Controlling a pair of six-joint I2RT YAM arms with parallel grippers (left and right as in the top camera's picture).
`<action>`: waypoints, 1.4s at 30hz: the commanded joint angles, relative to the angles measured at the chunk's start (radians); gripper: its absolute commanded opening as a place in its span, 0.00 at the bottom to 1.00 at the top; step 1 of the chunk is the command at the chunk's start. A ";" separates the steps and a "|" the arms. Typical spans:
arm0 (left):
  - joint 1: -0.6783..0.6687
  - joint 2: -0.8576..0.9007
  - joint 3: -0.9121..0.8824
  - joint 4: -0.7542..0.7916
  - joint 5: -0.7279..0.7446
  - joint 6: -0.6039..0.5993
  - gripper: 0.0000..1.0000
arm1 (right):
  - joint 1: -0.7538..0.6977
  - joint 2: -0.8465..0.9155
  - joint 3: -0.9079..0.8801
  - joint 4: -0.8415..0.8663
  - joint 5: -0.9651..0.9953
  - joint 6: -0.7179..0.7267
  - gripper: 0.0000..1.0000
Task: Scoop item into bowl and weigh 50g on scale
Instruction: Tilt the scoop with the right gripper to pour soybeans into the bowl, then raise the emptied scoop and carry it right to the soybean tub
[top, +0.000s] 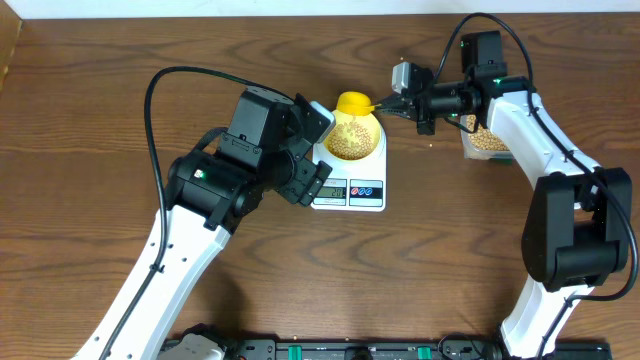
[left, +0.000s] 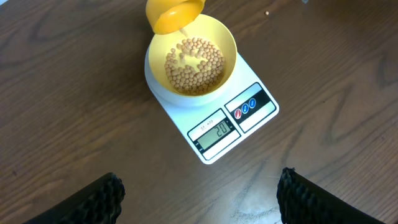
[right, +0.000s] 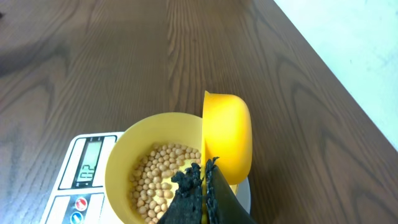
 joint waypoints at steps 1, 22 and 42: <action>0.005 0.000 0.008 -0.002 0.012 0.009 0.81 | 0.013 0.009 -0.004 -0.003 -0.018 -0.034 0.01; 0.005 0.000 0.008 -0.002 0.012 0.009 0.81 | 0.007 -0.104 -0.004 -0.004 -0.041 -0.010 0.01; 0.005 0.000 0.008 -0.002 0.012 0.009 0.81 | -0.194 -0.378 -0.003 -0.036 0.586 0.735 0.01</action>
